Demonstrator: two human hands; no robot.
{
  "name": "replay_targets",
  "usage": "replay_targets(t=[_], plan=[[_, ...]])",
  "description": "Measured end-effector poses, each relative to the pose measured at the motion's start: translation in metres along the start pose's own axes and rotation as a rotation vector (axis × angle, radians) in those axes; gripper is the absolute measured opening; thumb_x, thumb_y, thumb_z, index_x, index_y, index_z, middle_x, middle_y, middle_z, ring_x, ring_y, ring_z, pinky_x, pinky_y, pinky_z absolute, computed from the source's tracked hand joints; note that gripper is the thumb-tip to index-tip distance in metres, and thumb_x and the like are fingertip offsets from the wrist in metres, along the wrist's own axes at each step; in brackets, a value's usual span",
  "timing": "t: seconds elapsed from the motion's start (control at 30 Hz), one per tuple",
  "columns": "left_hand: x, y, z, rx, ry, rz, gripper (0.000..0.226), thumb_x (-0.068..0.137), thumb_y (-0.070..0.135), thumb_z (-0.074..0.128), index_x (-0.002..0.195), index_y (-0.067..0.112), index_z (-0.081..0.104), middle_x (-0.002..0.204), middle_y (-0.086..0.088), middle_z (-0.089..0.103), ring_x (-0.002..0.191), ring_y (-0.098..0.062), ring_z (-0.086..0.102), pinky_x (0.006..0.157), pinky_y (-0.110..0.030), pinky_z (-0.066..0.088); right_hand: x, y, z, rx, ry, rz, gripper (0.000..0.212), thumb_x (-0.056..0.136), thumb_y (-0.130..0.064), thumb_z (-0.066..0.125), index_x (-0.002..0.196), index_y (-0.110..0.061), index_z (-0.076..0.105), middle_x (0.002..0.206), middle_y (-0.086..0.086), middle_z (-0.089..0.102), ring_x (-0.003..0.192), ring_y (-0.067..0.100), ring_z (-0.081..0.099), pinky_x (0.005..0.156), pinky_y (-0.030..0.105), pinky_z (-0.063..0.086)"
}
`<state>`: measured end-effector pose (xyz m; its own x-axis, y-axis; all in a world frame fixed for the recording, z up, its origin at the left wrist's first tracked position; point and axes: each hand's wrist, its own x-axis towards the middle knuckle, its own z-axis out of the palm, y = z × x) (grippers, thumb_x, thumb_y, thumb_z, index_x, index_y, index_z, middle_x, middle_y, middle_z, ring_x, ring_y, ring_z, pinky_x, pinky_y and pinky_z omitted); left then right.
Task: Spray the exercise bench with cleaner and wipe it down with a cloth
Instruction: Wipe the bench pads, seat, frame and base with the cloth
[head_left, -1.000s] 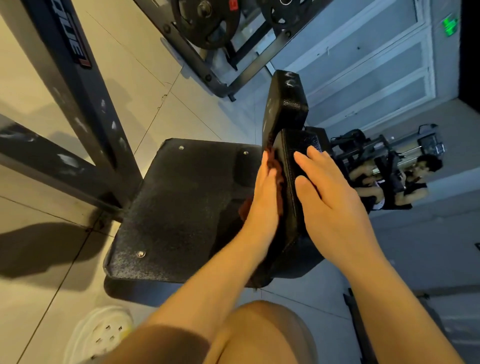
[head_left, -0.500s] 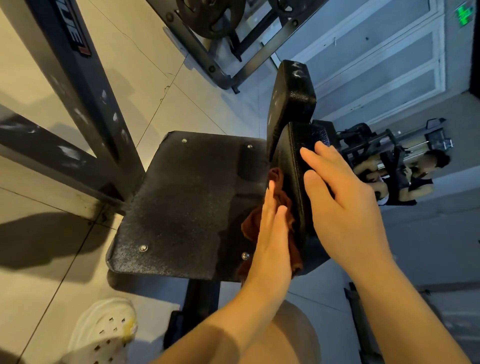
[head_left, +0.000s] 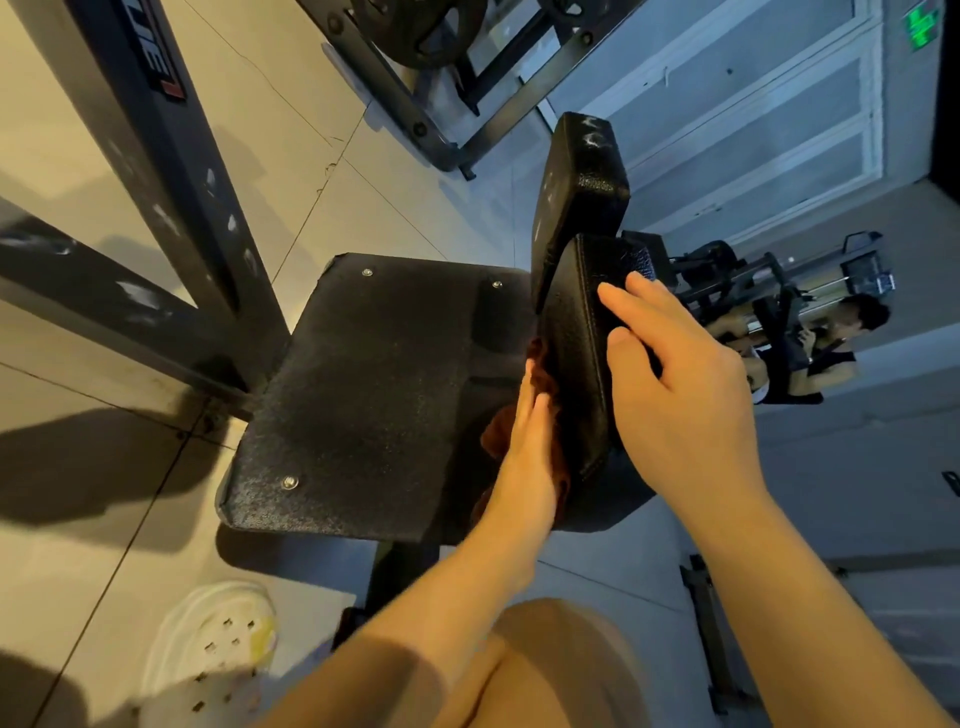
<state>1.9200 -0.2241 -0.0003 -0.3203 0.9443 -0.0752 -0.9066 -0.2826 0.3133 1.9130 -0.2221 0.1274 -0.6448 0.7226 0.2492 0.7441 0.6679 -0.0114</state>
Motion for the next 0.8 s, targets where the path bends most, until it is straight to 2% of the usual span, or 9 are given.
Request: replay_targets(t=[0.07,0.17,0.27,0.33,0.47,0.53,0.6,0.7,0.8], plan=[[-0.018,-0.004,0.002,0.036,-0.014,0.080,0.059,0.087,0.064,0.042,0.144,0.055,0.028,0.153,0.016,0.033,0.139,-0.006,0.035,0.117,-0.042,0.029,-0.001,0.000,-0.001,0.012,-0.012,0.008,0.040,0.101,-0.013,0.045,0.139,-0.022,0.052,0.153,-0.005,0.039,0.145,0.005,0.025,0.119,0.031,0.023],[-0.035,0.001,0.005,0.021,-0.095,0.153,0.062,0.089,0.053,0.038,0.148,0.047,0.020,0.154,0.022,0.028,0.139,0.004,0.029,0.119,-0.033,0.024,-0.002,0.001,-0.001,0.061,0.005,0.003,0.038,0.101,-0.012,0.046,0.137,-0.022,0.055,0.150,-0.006,0.042,0.143,0.004,0.028,0.119,0.034,0.025],[-0.017,0.008,0.008,0.030,-0.088,0.249,0.067,0.091,0.051,0.038,0.152,0.037,0.016,0.158,0.016,0.021,0.144,0.000,0.021,0.121,-0.038,0.019,-0.003,0.004,0.003,0.072,0.071,-0.042,0.039,0.097,-0.020,0.043,0.132,-0.019,0.060,0.143,-0.009,0.047,0.140,0.008,0.037,0.114,0.042,0.036],[0.011,0.019,0.011,0.073,-0.138,0.318,0.073,0.090,0.053,0.039,0.154,0.027,0.015,0.160,0.006,0.021,0.146,-0.008,0.020,0.121,-0.043,0.018,-0.003,0.005,0.005,0.067,0.096,-0.064,0.046,0.092,-0.025,0.039,0.131,-0.018,0.061,0.141,-0.008,0.049,0.138,0.009,0.040,0.113,0.040,0.038],[0.060,0.035,0.007,0.038,-0.132,0.234,0.068,0.092,0.053,0.041,0.152,0.024,0.027,0.151,-0.006,0.040,0.137,-0.017,0.040,0.115,-0.039,0.032,0.001,0.008,0.006,0.059,0.111,-0.053,0.046,0.091,-0.026,0.038,0.129,-0.018,0.063,0.141,-0.003,0.053,0.137,0.008,0.041,0.112,0.039,0.038],[0.063,0.023,-0.001,0.017,-0.040,0.070,0.077,0.083,0.066,0.049,0.146,0.024,0.040,0.145,-0.008,0.048,0.131,-0.021,0.047,0.112,-0.040,0.036,0.001,0.008,0.006,0.065,0.127,-0.052,0.045,0.091,-0.025,0.038,0.128,-0.018,0.064,0.140,-0.003,0.054,0.137,0.009,0.042,0.110,0.041,0.041],[0.042,0.001,-0.004,-0.020,0.015,-0.071,0.070,0.087,0.066,0.047,0.145,0.026,0.042,0.144,-0.003,0.050,0.133,-0.020,0.046,0.113,-0.042,0.035,0.001,0.009,0.007,0.073,0.138,-0.047,0.045,0.091,-0.024,0.039,0.128,-0.018,0.064,0.140,-0.002,0.055,0.137,0.009,0.042,0.110,0.041,0.041],[-0.014,-0.023,-0.005,0.013,0.026,-0.034,0.052,0.097,0.051,0.040,0.146,0.036,0.036,0.147,0.010,0.044,0.136,-0.012,0.041,0.116,-0.041,0.031,0.001,0.009,0.007,0.063,0.128,-0.053,0.044,0.092,-0.023,0.039,0.129,-0.018,0.063,0.140,-0.002,0.055,0.137,0.008,0.041,0.113,0.039,0.038],[-0.033,-0.010,0.001,-0.016,-0.004,0.092,0.061,0.093,0.053,0.043,0.150,0.037,0.026,0.154,0.012,0.034,0.141,-0.008,0.033,0.118,-0.038,0.026,0.000,0.009,0.007,0.021,0.131,-0.064,0.045,0.092,-0.023,0.038,0.130,-0.018,0.062,0.141,-0.002,0.054,0.138,0.008,0.039,0.113,0.035,0.036]])
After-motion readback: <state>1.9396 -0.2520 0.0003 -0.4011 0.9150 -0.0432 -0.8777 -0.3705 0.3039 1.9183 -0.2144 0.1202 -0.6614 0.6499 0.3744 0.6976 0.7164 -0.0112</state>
